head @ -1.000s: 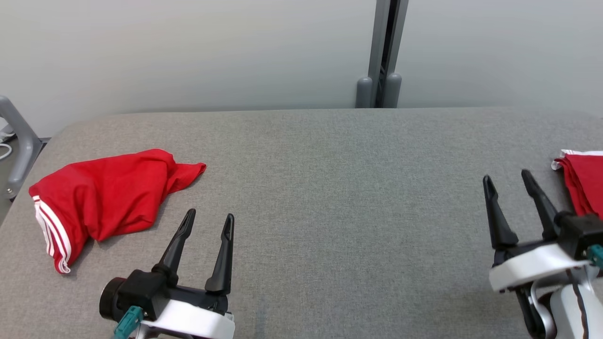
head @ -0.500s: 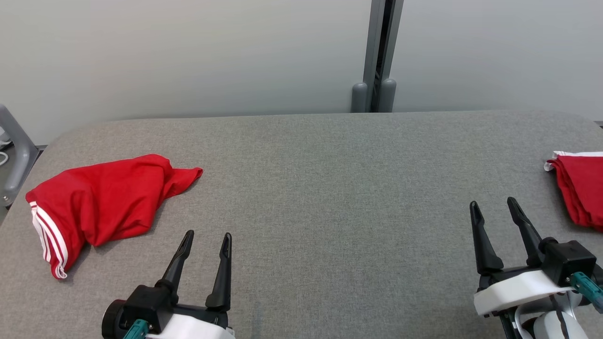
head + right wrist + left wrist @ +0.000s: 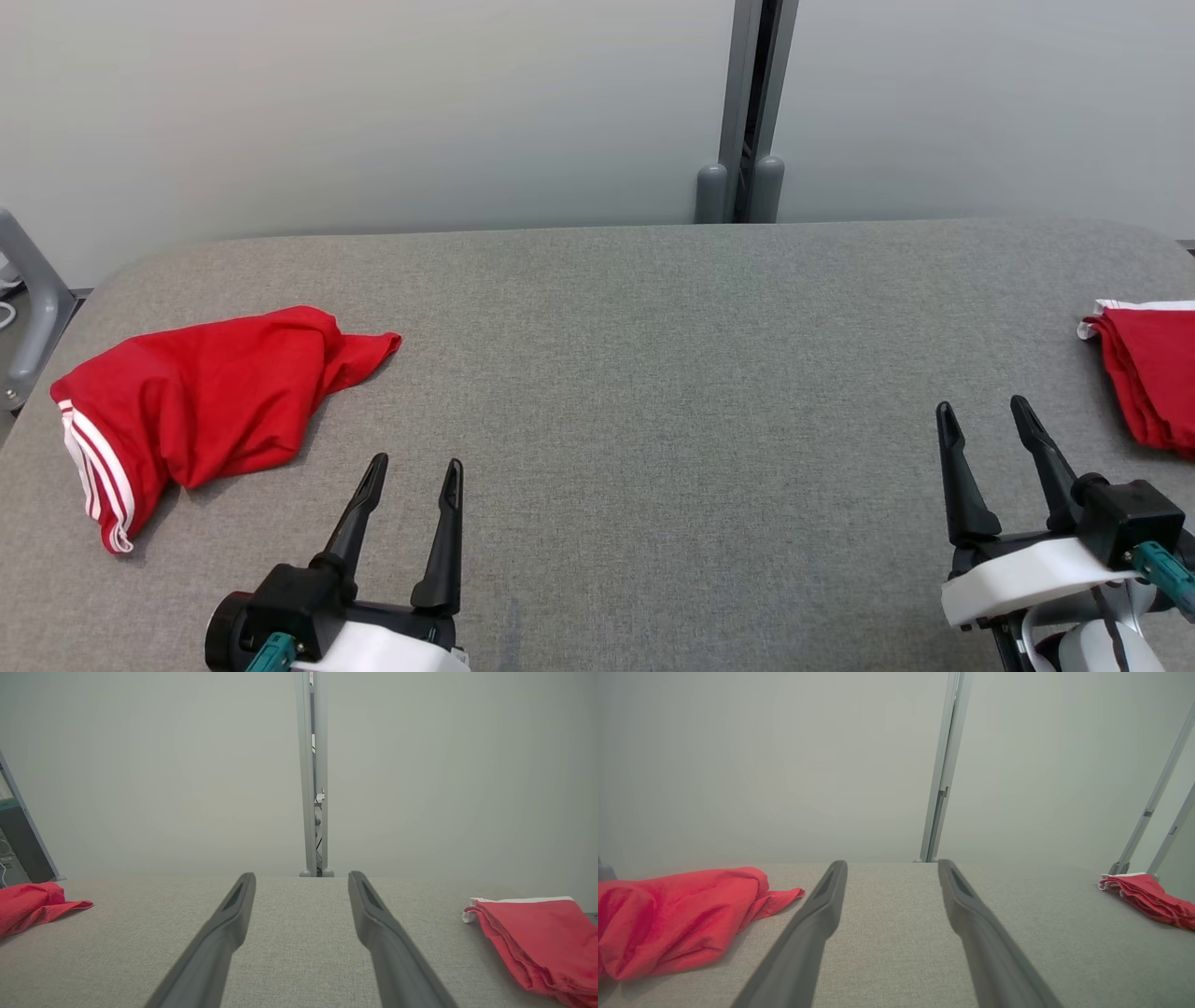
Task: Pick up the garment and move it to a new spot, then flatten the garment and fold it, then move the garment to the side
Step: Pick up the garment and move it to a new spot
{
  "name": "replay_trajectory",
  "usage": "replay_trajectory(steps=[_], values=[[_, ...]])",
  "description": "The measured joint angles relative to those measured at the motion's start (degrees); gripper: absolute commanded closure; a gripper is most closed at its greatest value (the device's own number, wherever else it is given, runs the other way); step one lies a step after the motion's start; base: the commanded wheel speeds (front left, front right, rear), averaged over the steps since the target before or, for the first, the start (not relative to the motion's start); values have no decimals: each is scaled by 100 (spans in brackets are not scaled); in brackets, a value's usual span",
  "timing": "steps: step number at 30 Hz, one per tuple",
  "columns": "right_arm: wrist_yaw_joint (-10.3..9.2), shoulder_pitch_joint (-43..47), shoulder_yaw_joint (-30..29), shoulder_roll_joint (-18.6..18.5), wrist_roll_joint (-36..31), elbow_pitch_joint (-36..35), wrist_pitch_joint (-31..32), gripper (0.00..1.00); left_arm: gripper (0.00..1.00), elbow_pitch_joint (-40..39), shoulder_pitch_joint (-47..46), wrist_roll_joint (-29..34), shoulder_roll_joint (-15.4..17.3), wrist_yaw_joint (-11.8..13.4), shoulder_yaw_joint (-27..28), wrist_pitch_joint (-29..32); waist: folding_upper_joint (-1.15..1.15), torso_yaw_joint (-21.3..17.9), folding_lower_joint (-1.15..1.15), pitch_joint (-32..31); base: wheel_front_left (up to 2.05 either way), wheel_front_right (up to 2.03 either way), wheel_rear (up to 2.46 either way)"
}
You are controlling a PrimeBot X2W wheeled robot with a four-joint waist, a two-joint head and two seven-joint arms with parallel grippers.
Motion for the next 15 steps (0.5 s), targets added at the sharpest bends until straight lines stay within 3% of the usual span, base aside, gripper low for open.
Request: replay_trajectory(steps=[15], values=[[0, 7, -7, 7, 24, 30, 0, 0, 0, 24, 1, -9, 0, -25, -52, 0, 0, 40, 0, -6, 0, 0, 0]])
